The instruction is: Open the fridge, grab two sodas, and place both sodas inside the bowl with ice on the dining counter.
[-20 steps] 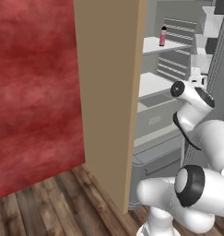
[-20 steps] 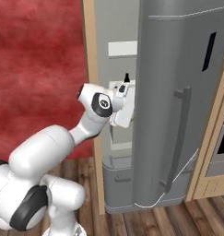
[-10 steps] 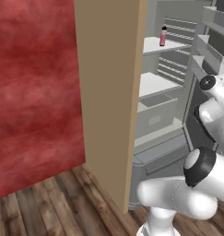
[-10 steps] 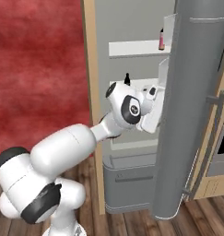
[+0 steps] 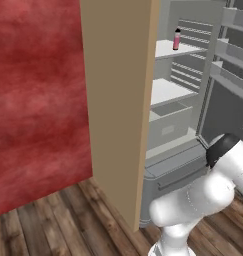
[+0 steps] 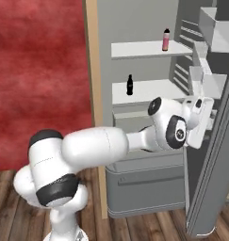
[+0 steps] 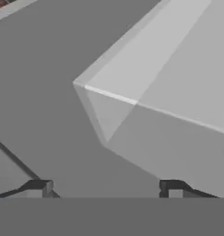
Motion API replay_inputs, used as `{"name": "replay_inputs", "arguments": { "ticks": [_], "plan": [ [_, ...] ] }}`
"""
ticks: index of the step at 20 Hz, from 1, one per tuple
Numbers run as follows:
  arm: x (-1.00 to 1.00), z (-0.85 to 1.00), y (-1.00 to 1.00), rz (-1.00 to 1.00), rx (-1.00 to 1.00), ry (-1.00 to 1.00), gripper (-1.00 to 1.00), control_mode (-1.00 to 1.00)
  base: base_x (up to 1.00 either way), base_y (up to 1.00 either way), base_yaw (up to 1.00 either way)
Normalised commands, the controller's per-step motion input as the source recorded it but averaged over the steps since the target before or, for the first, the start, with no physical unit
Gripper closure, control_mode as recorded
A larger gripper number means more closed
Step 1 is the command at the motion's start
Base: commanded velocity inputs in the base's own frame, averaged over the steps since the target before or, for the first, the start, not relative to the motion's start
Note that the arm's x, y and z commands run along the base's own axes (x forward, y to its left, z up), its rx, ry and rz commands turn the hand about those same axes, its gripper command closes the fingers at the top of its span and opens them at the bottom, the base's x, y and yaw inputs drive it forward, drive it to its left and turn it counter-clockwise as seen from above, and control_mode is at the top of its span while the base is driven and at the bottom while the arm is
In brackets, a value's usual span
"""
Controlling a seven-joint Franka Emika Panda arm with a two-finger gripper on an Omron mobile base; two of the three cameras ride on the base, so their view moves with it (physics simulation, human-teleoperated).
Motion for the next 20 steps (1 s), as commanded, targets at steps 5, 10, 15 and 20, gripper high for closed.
{"name": "replay_inputs", "arguments": {
  "ticks": [5, 10, 15, 20],
  "plan": [
    [-0.29, 0.03, -0.53, 0.00, 0.07, -0.03, -1.00, -1.00, 0.00, 0.00, 0.00],
    [-0.82, 0.05, 0.56, 0.00, 0.06, -0.01, -1.00, -1.00, 0.00, 0.00, 0.00],
    [-0.55, 0.19, 0.95, 0.00, 0.04, 0.00, -1.00, -1.00, 0.00, 0.00, 0.00],
    [-0.32, 0.20, 0.98, -0.04, 0.13, 0.00, -1.00, -1.00, 0.00, 0.00, 0.00]
  ]
}}
